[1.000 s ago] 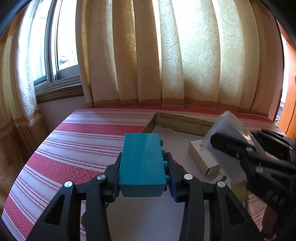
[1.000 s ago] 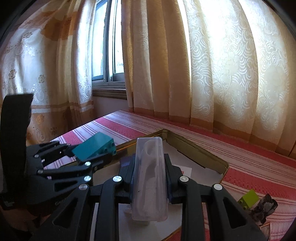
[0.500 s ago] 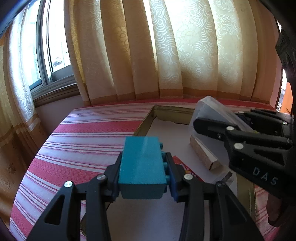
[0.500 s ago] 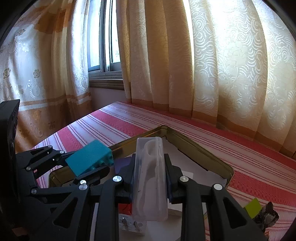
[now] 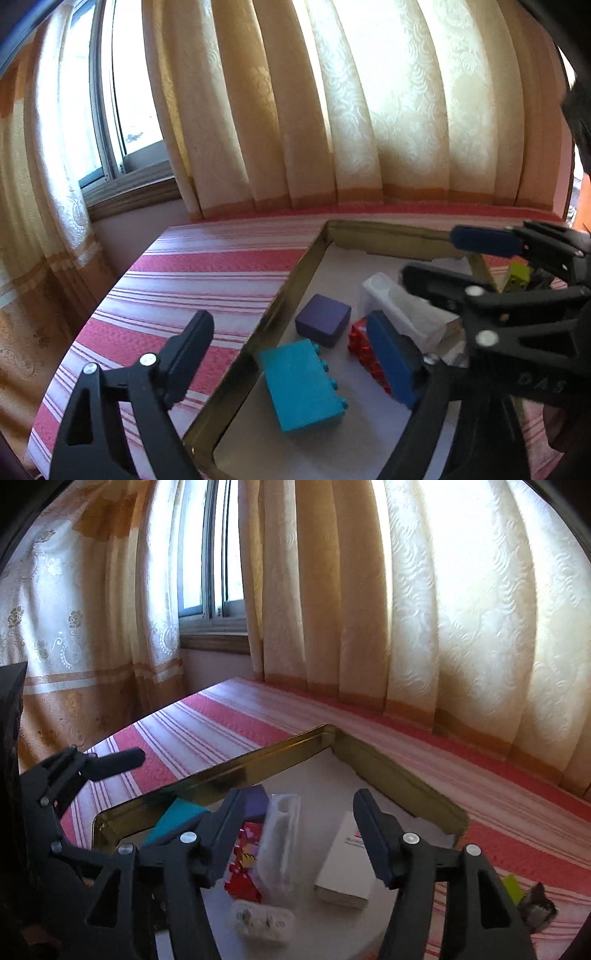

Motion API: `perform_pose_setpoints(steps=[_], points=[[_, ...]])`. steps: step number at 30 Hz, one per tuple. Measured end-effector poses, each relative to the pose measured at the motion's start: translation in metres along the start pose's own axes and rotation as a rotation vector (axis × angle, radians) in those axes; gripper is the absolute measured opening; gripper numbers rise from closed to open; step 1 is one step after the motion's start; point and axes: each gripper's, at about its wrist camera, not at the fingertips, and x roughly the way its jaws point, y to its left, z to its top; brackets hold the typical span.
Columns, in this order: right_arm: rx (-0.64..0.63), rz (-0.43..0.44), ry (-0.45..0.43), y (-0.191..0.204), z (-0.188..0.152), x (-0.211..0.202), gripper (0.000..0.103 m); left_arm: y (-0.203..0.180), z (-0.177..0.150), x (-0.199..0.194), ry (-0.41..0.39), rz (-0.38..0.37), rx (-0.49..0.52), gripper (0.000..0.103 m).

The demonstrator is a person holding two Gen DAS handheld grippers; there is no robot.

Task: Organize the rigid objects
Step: 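Grasp the brown comb with the left gripper while the right gripper grasps the copper picture frame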

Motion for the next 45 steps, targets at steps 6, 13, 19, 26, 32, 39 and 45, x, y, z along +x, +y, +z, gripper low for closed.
perform_pose_setpoints(steps=[6,13,19,26,32,39,45], points=[[0.048,-0.031,-0.068,-0.032,-0.028,-0.059,0.070,-0.018,-0.007,-0.039,-0.094,-0.062,-0.040,0.099],[0.168,-0.151,-0.055,-0.107,-0.080,-0.121,0.071,-0.081,-0.010,-0.070,-0.146,-0.178,0.006,0.099],[0.293,-0.261,-0.007,-0.164,-0.124,-0.150,0.072,-0.144,-0.014,-0.064,-0.083,-0.253,0.074,0.099],[0.364,-0.292,-0.009,-0.193,-0.138,-0.165,0.072,-0.206,-0.018,-0.042,0.052,-0.305,0.161,0.099],[0.394,-0.278,-0.004,-0.199,-0.140,-0.165,0.072,-0.229,-0.019,-0.011,0.177,-0.318,0.169,0.097],[0.417,-0.258,0.020,-0.203,-0.141,-0.158,0.072,-0.248,-0.019,0.003,0.240,-0.331,0.221,0.089],[0.423,-0.255,0.054,-0.204,-0.141,-0.151,0.073,-0.247,-0.019,0.017,0.317,-0.393,0.195,0.062]])
